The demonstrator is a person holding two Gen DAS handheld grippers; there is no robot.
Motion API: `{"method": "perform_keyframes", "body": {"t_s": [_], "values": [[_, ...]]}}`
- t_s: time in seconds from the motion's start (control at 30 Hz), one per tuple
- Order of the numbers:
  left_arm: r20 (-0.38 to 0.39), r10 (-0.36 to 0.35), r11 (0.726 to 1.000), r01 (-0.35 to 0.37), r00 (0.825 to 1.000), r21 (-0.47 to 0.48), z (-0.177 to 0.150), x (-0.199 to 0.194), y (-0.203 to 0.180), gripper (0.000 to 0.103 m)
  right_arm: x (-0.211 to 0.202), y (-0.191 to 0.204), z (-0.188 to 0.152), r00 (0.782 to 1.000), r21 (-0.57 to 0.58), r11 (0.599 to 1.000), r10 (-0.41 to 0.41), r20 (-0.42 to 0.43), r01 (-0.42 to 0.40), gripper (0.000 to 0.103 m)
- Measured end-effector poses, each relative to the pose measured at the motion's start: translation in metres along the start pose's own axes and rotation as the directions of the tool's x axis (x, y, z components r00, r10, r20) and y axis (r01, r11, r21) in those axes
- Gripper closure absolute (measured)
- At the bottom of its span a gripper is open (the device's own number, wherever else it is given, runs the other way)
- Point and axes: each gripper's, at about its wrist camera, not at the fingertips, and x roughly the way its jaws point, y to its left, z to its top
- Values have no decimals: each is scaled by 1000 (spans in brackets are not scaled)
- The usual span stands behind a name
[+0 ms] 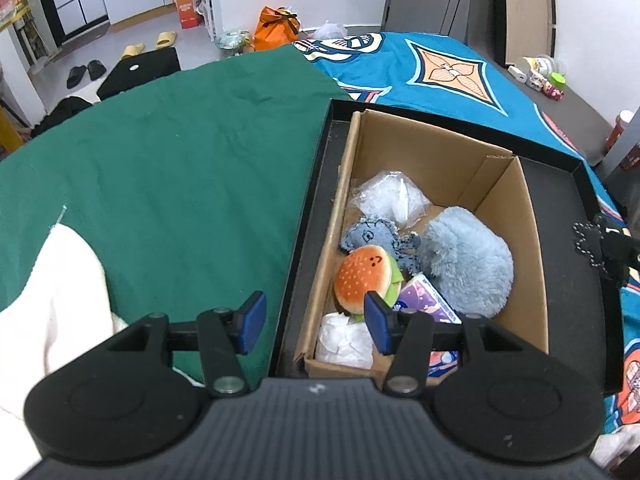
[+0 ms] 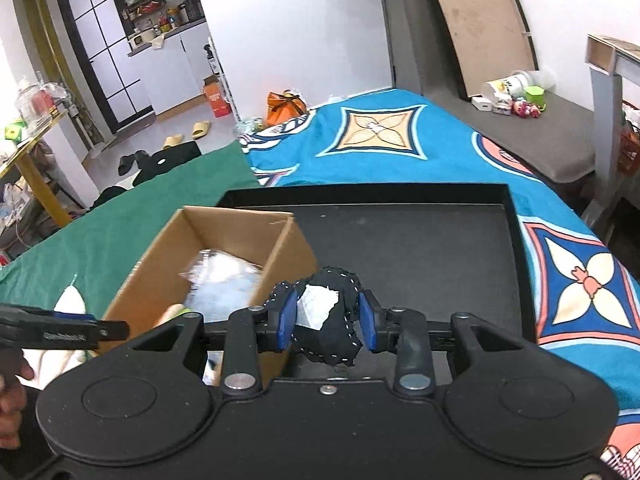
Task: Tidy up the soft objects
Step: 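Lift the black felt patch with the right gripper toward the box, then lower the felt patch into the box and open the right gripper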
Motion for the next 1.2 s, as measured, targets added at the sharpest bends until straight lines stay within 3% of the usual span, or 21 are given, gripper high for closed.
{"method": "perform_keyframes", "body": {"t_s": [0.53, 0.6, 0.77, 0.93, 1.2], "values": [[-1, -84, 996, 84, 996, -24, -5, 9, 11, 57, 0, 61, 7, 999, -53, 998, 33, -6, -33, 68], [-9, -83, 996, 83, 996, -33, -5, 11, 14, 62, 1, 68, 7, 999, -58, 997, 41, -10, -41, 67], [-14, -105, 993, 104, 994, -48, -7, 14, 18, 87, 4, 82, 7, 998, -67, 996, 56, -26, -58, 67], [2, -113, 992, 113, 994, -61, -7, 14, 21, 91, 6, 90, 6, 997, -49, 996, 67, -42, -69, 66], [1, -115, 992, 115, 993, -60, -7, 13, 21, 91, 0, 90, 4, 989, -9, 991, 131, -72, -132, 49]]}}
